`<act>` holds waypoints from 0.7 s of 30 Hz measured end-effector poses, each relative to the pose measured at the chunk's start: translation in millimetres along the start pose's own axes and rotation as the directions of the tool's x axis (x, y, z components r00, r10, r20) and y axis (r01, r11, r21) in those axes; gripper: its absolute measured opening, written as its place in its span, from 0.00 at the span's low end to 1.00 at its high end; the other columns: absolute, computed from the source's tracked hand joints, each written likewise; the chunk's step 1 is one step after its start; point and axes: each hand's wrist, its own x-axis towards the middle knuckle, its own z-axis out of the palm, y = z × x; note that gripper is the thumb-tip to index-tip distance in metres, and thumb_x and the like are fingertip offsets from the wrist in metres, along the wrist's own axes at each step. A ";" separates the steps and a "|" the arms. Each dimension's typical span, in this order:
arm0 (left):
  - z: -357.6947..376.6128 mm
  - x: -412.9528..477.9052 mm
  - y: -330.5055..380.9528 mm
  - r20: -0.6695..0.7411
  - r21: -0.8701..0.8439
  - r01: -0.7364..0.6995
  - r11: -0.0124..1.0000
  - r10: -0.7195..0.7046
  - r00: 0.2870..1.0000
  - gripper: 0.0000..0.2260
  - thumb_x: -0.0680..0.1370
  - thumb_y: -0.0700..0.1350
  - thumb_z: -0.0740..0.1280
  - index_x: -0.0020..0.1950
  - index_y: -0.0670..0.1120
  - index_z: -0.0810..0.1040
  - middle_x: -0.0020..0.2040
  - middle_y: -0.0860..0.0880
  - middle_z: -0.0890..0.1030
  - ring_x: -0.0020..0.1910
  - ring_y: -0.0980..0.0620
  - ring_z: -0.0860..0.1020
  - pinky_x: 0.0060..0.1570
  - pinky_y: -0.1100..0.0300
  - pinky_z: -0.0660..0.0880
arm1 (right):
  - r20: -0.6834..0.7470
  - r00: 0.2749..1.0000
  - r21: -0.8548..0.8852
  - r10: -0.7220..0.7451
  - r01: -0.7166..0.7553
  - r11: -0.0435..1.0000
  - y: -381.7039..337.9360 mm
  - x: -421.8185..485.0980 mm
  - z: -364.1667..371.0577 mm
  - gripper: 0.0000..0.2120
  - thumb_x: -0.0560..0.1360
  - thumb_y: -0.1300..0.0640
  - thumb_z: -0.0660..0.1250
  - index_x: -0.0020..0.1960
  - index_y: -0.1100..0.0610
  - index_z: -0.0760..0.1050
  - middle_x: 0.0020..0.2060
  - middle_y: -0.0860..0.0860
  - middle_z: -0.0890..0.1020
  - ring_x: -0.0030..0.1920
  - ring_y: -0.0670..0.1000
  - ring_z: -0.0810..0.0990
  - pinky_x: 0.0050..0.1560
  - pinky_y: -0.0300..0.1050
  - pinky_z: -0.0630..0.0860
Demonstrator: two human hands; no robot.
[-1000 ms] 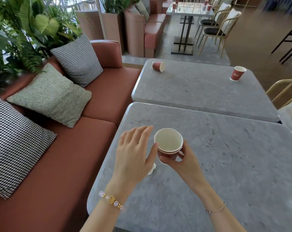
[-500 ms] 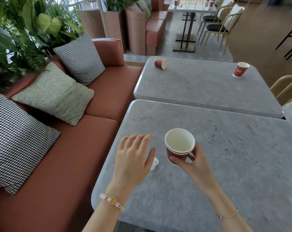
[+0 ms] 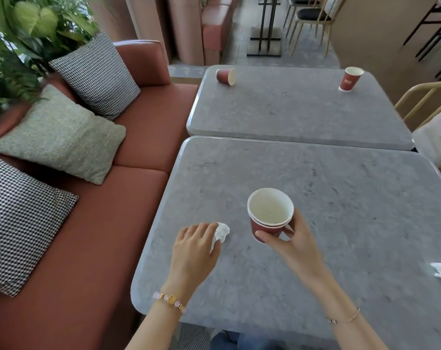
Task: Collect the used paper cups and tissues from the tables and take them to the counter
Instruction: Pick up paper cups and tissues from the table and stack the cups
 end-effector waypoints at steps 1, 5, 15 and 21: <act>7.2 -0.4 -0.5 0.023 -0.006 0.006 1.000 -0.006 1.000 0.14 0.66 0.41 0.76 0.49 0.45 0.81 0.43 0.50 0.82 0.40 0.47 0.81 0.42 0.56 0.76 | -0.006 1.000 -0.008 0.006 -0.006 1.000 0.2 -0.9 -1.8 0.28 0.62 0.53 0.79 0.53 0.31 0.71 0.51 0.29 0.78 0.53 0.32 0.77 0.46 0.24 0.72; 29.7 4.3 -2.6 0.132 -0.035 0.022 0.999 -0.017 0.991 0.19 0.62 0.39 0.77 0.52 0.45 0.81 0.48 0.50 0.82 0.45 0.47 0.81 0.44 0.55 0.77 | -0.031 0.999 -0.018 0.019 -0.020 1.000 5.9 -3.3 -9.5 0.30 0.63 0.56 0.79 0.54 0.32 0.70 0.52 0.29 0.78 0.53 0.32 0.77 0.48 0.29 0.73; 62.4 25.9 -6.0 0.323 0.007 -0.051 0.999 0.046 0.945 0.27 0.54 0.39 0.80 0.53 0.44 0.82 0.53 0.47 0.82 0.49 0.48 0.82 0.43 0.56 0.79 | -0.051 0.998 -0.006 0.048 -0.048 0.999 16.9 3.7 -27.7 0.31 0.63 0.58 0.79 0.51 0.27 0.70 0.52 0.30 0.78 0.54 0.34 0.78 0.51 0.35 0.73; 71.5 28.2 -6.2 0.306 0.030 -0.066 0.997 0.054 0.951 0.18 0.55 0.34 0.79 0.41 0.45 0.80 0.41 0.49 0.81 0.34 0.48 0.80 0.31 0.61 0.75 | -0.048 0.997 0.014 0.068 -0.068 0.998 17.1 9.2 -33.0 0.29 0.64 0.59 0.79 0.53 0.32 0.71 0.51 0.30 0.79 0.53 0.33 0.77 0.47 0.25 0.72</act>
